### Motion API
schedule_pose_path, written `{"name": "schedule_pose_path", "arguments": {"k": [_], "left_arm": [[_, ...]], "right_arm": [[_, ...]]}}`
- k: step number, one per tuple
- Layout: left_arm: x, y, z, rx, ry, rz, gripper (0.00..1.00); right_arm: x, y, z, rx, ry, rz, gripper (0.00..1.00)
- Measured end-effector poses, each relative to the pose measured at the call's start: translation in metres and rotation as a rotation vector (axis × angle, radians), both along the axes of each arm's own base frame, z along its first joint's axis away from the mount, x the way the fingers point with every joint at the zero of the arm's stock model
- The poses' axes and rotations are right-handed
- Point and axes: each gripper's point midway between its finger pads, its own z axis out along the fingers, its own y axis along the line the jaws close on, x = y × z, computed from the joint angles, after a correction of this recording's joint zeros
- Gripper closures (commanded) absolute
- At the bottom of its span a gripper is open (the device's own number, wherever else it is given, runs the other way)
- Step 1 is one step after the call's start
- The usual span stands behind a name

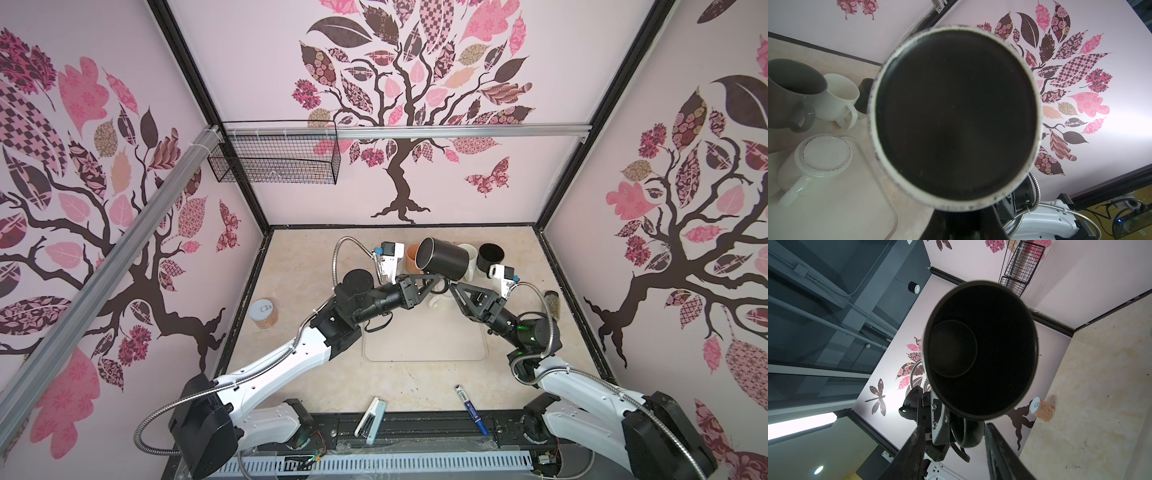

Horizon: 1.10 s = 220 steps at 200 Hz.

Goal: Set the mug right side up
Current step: 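Close right gripper on the black mug's handle while left gripper holds it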

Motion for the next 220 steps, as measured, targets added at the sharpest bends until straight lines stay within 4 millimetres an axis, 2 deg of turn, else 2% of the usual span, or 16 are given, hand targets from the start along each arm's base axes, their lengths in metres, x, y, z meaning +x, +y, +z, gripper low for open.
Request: {"name": "schedule_pose_path", "arguments": {"k": [57, 132, 220], "left_arm": [[-0.005, -0.006, 0.001, -0.033, 0.006, -0.033, 1.0], [-0.013, -0.01, 0.017, -0.117, -0.012, -0.045, 1.0], [-0.012, -0.011, 0.022, -0.179, -0.009, -0.041, 1.0]], "right_arm": [[0.009, 0.005, -0.003, -0.005, 0.017, 0.002, 0.56], [0.011, 0.01, 0.02, 0.03, -0.027, 0.029, 0.59], [0.013, 0.015, 0.028, 0.034, -0.03, 0.054, 0.63]]}}
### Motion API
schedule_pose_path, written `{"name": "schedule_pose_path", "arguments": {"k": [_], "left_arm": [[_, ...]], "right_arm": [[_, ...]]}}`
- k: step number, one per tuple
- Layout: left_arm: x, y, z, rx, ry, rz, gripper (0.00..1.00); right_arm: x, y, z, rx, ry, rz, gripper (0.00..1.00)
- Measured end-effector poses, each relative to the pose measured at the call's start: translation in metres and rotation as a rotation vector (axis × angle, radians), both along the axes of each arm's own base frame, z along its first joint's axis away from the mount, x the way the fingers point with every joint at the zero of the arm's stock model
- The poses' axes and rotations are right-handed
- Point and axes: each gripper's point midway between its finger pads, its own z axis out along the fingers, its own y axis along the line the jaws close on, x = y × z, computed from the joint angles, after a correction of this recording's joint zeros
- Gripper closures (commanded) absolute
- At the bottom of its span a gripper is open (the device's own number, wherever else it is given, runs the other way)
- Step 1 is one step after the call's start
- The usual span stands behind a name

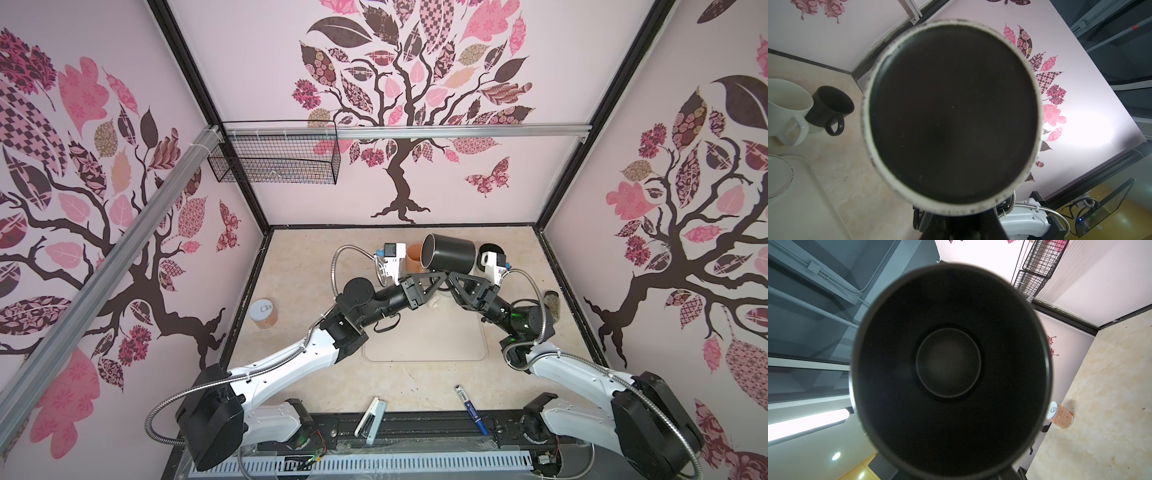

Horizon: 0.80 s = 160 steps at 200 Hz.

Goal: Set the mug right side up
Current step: 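Close right gripper on the black mug's handle while left gripper holds it, then open left gripper and draw it back while right gripper holds the mug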

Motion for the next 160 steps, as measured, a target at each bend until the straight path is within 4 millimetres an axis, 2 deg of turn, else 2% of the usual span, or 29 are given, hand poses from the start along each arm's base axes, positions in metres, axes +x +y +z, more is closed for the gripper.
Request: {"name": "schedule_pose_path", "arguments": {"k": [35, 48, 68, 88, 98, 105, 110, 117, 129, 146, 160], "left_arm": [[0.0, 0.0, 0.001, -0.003, -0.001, -0.001, 1.0], [-0.001, 0.0, 0.002, -0.007, -0.005, -0.001, 1.0], [0.0, 0.0, 0.005, -0.021, -0.01, 0.0, 1.0], [0.001, 0.001, 0.007, -0.032, -0.013, 0.005, 1.0], [0.001, 0.001, 0.007, -0.031, -0.014, 0.009, 0.84], [0.002, 0.001, 0.006, -0.025, -0.013, 0.012, 0.58], [0.002, 0.001, 0.004, -0.017, -0.014, 0.015, 0.48], [0.0, 0.001, 0.002, 0.0, -0.018, 0.006, 0.28], [-0.006, 0.002, -0.005, 0.051, -0.013, 0.0, 0.06], [-0.009, 0.011, -0.016, 0.127, 0.007, 0.025, 0.04], [-0.004, 0.03, -0.024, 0.194, 0.024, 0.086, 0.04]], "right_arm": [[0.0, 0.002, 0.002, -0.003, -0.001, 0.009, 0.67], [-0.001, 0.003, 0.004, -0.005, -0.004, 0.014, 0.75], [-0.001, 0.006, 0.007, -0.008, -0.013, 0.024, 1.0], [0.0, 0.006, 0.01, -0.007, -0.013, 0.025, 1.0], [0.0, 0.007, 0.01, -0.009, -0.011, 0.025, 1.0], [0.001, 0.007, 0.009, -0.012, -0.009, 0.023, 1.0], [0.001, 0.007, 0.008, -0.017, -0.008, 0.021, 1.0], [0.004, 0.008, 0.006, -0.023, 0.006, 0.013, 1.0], [0.013, 0.007, -0.001, -0.042, 0.044, -0.011, 1.0], [0.025, 0.009, -0.006, -0.081, 0.079, -0.042, 1.0], [0.033, 0.011, -0.006, -0.123, 0.091, -0.066, 1.0]]}}
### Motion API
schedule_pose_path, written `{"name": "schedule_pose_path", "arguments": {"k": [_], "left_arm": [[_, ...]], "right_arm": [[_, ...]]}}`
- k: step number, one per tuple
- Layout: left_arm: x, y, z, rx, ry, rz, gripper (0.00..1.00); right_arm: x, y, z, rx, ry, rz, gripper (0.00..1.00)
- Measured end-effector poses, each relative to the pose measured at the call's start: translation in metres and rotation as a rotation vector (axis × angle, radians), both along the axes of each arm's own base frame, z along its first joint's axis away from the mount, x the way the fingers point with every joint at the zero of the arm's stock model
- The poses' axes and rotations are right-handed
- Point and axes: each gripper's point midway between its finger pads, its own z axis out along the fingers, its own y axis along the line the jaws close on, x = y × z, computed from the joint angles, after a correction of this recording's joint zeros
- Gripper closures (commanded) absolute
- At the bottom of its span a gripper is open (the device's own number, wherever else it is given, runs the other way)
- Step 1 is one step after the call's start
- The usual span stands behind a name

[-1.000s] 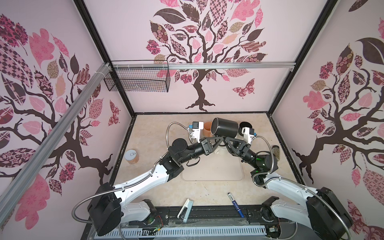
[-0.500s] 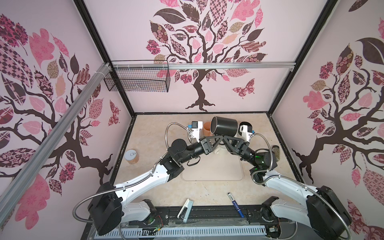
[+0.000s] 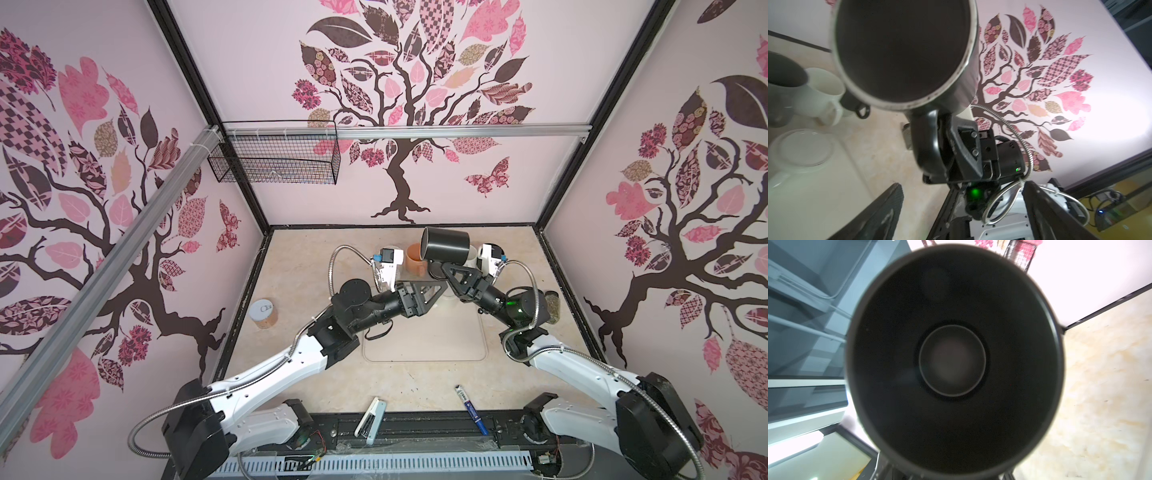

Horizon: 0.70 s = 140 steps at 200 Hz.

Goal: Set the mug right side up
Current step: 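Open left gripper and draw it back while right gripper holds the mug, then carry the black mug with right gripper beside the speckled mug, lower upright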

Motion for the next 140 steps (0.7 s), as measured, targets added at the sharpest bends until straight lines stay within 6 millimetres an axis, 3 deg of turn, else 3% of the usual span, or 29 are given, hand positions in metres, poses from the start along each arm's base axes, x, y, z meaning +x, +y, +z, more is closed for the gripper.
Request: {"name": "schedule_pose_path", "arguments": {"k": [30, 75, 94, 112, 140], "left_arm": [[0.008, 0.045, -0.017, 0.145, 0.023, 0.171, 0.04], [0.015, 0.093, -0.095, 0.613, 0.147, 0.331, 0.04], [0.008, 0.118, -0.111, 0.717, 0.167, 0.379, 0.04], [-0.001, 0.138, -0.11, 0.723, 0.15, 0.419, 0.04], [-0.011, 0.157, -0.108, 0.698, 0.128, 0.469, 0.04]], "right_arm": [[0.013, 0.009, 0.007, -0.136, 0.01, -0.039, 1.0], [0.023, 0.037, 0.019, -0.433, -0.011, -0.138, 1.0], [0.028, 0.057, 0.022, -0.54, -0.049, -0.149, 1.0], [0.038, 0.071, 0.007, -0.625, -0.046, -0.155, 1.0], [0.065, 0.079, -0.042, -0.79, 0.035, -0.195, 1.0]]}}
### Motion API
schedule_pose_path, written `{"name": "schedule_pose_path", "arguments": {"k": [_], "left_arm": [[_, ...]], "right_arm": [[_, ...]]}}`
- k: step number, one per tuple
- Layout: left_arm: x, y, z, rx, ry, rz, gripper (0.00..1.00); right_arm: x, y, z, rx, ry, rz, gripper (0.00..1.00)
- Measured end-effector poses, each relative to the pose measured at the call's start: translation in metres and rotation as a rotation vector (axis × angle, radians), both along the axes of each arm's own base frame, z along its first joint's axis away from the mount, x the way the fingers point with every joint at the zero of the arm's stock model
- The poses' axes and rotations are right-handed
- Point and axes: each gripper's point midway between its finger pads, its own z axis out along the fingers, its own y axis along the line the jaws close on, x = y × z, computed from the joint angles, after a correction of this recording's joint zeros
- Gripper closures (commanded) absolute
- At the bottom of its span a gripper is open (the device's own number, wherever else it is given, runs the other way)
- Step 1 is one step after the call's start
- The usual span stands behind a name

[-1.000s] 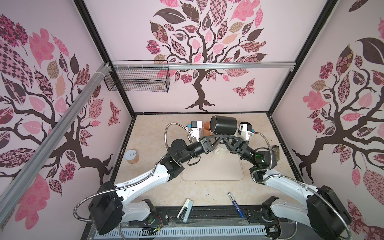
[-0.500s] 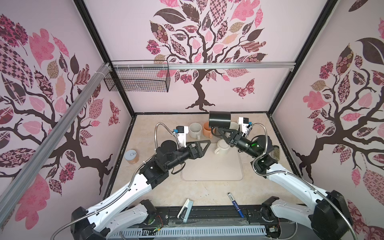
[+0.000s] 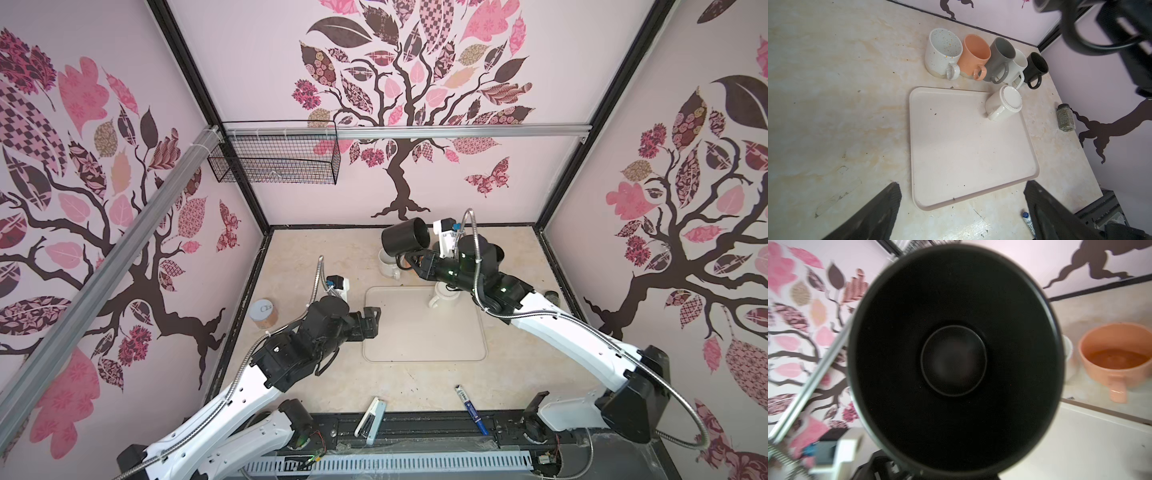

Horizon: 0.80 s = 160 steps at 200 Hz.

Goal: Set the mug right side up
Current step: 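Carry the black mug with right gripper beside the speckled mug, lower upright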

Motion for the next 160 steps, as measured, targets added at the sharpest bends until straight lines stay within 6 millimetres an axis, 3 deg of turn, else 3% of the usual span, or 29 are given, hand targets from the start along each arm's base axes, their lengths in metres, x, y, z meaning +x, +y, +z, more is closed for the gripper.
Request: {"name": "schedule_pose_path", "arguments": {"k": [17, 32, 84, 160], "left_arm": [[-0.003, 0.008, -0.006, 0.001, -0.007, 0.02, 0.04], [-0.004, 0.011, -0.009, 0.005, -0.006, 0.03, 0.04], [-0.004, 0.012, -0.031, 0.067, 0.065, 0.042, 0.04], [-0.015, 0.019, -0.021, 0.003, 0.033, 0.036, 0.04]], "right_arm": [[0.017, 0.007, -0.025, -0.106, 0.032, -0.045, 1.0], [0.027, 0.019, -0.036, -0.192, 0.032, -0.065, 1.0], [0.056, 0.072, -0.038, -0.342, -0.036, -0.078, 1.0], [0.096, 0.098, -0.089, -0.502, -0.003, -0.117, 1.0]]}}
